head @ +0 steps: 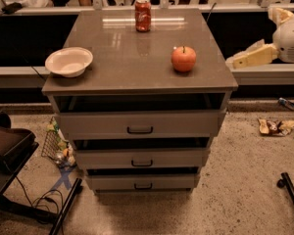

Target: Place apple into paper bowl

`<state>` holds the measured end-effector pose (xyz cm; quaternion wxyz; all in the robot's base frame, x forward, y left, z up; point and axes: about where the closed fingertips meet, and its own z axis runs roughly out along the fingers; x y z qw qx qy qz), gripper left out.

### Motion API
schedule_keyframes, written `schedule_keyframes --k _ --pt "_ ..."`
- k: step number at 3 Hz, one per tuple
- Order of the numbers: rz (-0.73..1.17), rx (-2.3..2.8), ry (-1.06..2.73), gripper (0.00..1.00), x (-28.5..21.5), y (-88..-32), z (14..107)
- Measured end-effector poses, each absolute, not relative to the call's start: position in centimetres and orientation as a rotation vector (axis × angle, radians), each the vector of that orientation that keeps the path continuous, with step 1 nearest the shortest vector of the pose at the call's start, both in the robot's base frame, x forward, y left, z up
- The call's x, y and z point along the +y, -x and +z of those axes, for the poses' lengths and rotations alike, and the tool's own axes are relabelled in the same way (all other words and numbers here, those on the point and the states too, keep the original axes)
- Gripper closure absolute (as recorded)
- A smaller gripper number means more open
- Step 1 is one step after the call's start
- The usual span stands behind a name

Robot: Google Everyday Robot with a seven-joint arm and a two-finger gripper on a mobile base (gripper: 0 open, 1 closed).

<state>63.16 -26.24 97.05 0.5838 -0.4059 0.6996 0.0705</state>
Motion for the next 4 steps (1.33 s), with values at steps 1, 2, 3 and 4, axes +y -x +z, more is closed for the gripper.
schedule_keyframes --k 1,2,3,4 --pt "0.143 1.599 0.898 0.00 -26.2 -64.6 97.7" --pt "0.171 1.603 0.901 0.00 -25.7 -64.9 97.4" --pt "0.261 1.618 0.882 0.00 -23.9 -67.4 95.4" --pt "0.365 1.621 0.839 0.00 -21.5 -71.0 93.1"
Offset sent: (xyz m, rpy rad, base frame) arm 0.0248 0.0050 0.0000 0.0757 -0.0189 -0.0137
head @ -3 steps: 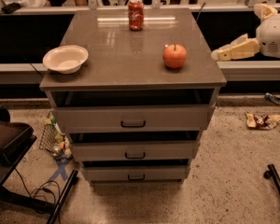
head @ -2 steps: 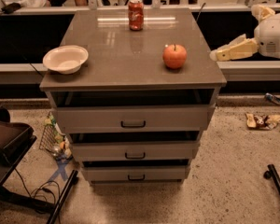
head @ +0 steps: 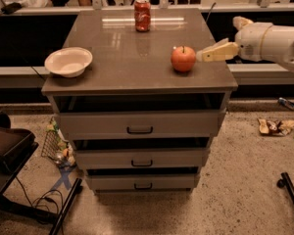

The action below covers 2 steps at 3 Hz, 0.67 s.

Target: Place apple into paper bowl

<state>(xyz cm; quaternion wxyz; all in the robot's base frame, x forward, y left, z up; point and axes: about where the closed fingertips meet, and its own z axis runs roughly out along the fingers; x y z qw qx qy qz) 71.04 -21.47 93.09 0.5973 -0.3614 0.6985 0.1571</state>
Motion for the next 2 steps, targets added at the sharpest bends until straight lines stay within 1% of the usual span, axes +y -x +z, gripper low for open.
schedule_keyframes --k 1,2 --pt "0.455 1.641 0.796 0.00 -19.9 -73.5 90.5" --pt "0.548 1.657 0.775 0.00 -17.9 -74.6 88.0"
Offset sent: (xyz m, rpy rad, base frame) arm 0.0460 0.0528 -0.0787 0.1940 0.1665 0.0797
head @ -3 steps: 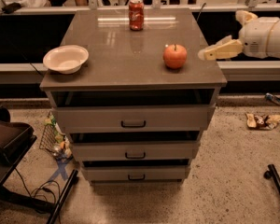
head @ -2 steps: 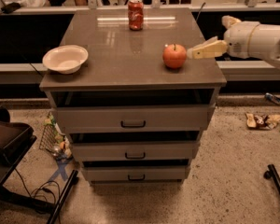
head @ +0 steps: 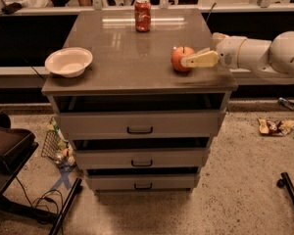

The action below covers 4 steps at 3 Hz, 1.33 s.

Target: Place apple into paper bowl

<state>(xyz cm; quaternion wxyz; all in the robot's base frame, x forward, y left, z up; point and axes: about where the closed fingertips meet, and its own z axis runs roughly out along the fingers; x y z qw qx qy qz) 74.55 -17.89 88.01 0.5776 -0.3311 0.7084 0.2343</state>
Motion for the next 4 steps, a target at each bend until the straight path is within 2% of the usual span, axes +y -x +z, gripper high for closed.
schedule_keyframes --k 1,4 --pt "0.648 1.653 0.771 0.03 -15.2 -74.1 85.5" --pt "0.713 1.586 0.790 0.72 -12.1 -73.5 84.4"
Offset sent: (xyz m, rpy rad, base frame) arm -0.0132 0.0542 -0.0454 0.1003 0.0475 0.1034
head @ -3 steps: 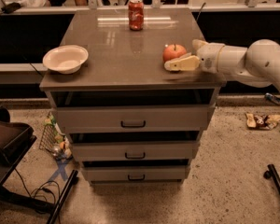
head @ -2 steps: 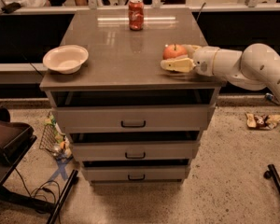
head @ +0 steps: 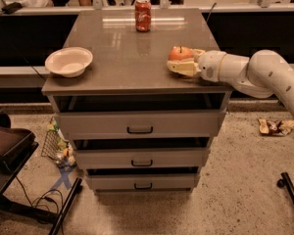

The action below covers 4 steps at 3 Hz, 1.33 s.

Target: Place apple into paper bowl

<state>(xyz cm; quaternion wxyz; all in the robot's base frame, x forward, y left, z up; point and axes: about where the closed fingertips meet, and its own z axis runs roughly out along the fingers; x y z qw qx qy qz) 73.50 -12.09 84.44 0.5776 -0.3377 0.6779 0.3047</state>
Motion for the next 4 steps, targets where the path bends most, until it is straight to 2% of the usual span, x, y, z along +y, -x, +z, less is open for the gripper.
schedule_keyframes --k 1,2,4 --pt "0.719 1.583 0.798 1.00 -11.5 -73.6 84.6" --pt "0.755 1.550 0.870 1.00 -8.1 -75.4 87.4" --pt "0.859 1.517 0.976 1.00 4.4 -79.2 93.1"
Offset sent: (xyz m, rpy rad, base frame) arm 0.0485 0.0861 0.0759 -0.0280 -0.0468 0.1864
